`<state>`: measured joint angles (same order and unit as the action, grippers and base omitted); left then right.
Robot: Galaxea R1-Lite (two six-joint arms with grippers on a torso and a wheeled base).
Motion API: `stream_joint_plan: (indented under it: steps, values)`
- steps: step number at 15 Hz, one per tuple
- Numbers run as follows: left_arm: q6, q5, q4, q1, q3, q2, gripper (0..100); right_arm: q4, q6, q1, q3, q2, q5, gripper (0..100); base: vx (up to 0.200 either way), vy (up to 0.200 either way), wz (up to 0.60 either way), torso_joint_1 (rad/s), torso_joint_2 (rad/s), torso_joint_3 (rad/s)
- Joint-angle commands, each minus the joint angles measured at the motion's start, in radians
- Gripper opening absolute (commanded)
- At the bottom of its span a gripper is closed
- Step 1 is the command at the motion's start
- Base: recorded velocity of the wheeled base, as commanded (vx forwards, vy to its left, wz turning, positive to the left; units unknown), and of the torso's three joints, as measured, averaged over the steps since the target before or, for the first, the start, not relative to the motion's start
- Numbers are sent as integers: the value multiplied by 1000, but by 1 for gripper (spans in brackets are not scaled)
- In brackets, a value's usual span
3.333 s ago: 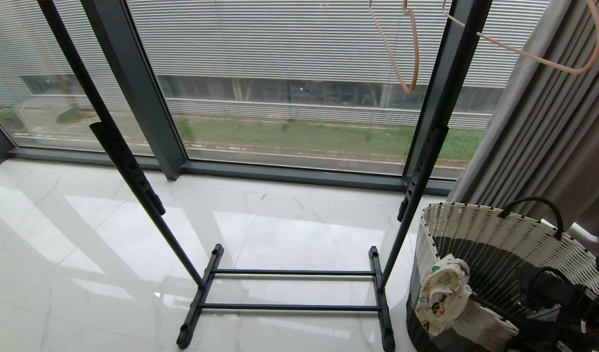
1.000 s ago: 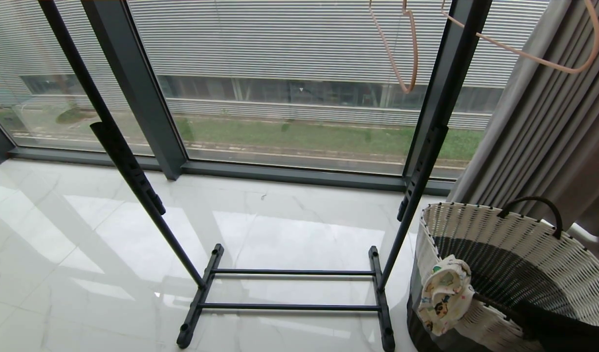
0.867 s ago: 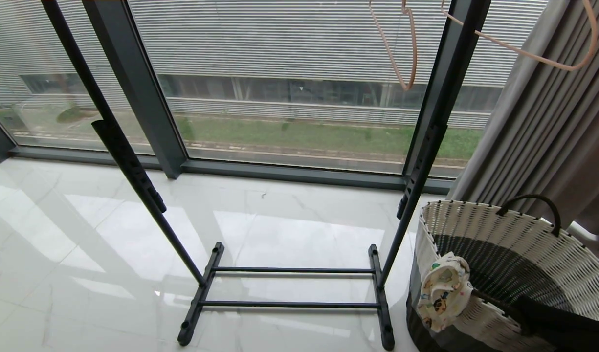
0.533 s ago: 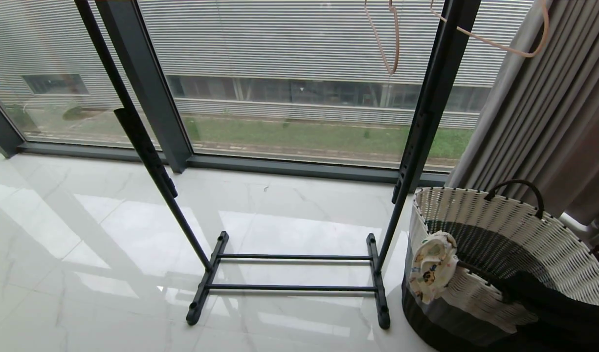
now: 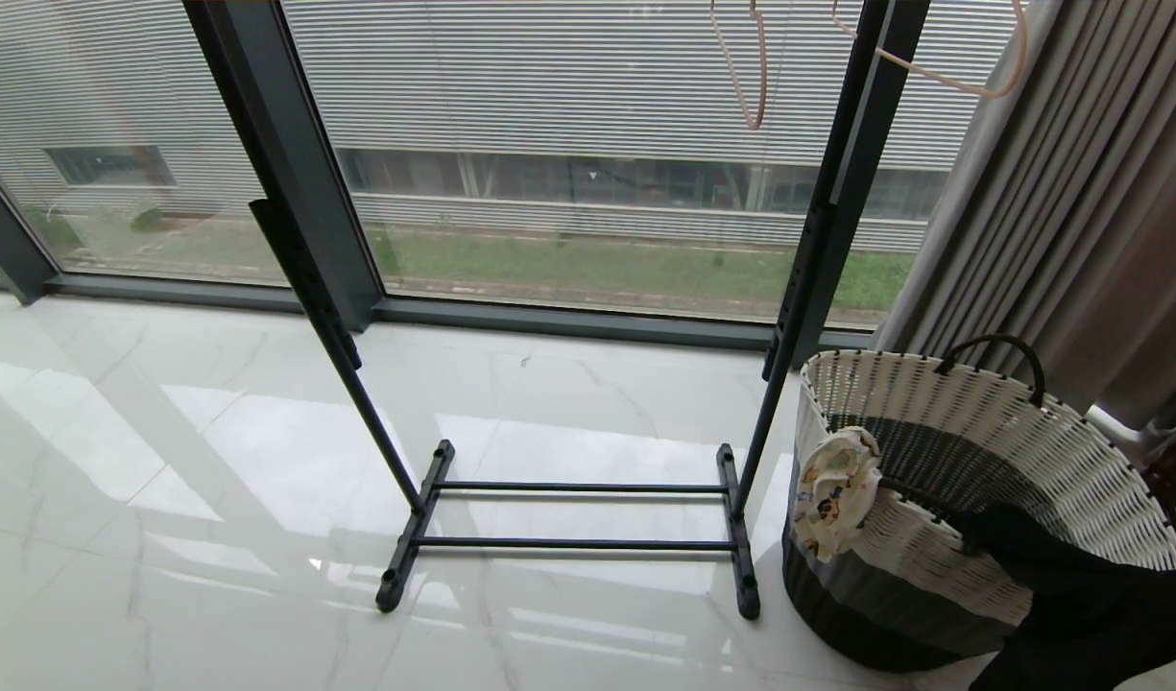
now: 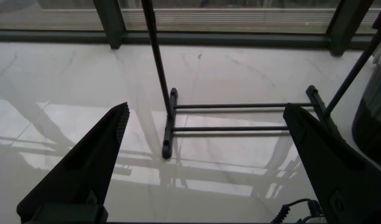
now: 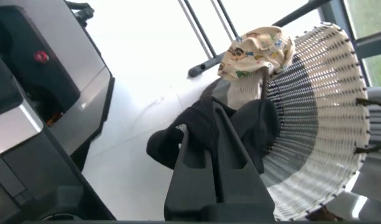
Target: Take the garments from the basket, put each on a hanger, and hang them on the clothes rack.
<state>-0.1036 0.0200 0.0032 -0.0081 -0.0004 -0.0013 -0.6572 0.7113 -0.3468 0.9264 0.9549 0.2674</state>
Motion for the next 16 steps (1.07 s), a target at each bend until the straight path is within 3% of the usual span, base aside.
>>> stream_joint_plan:
  steps: [1,4,16]
  values:
    - [-1,0,0,0,0,1,100,25,-33,-61,-3,76,-1,0,0,0,0,0,0,0]
    - [-1,0,0,0,-1,1,100,64,-81,-106,-14,134,-1,0,0,0,0,0,0,0]
    - [-5,0,-2,0,0,1,100,248,-128,-169,-29,291,-5,0,0,0,0,0,0,0]
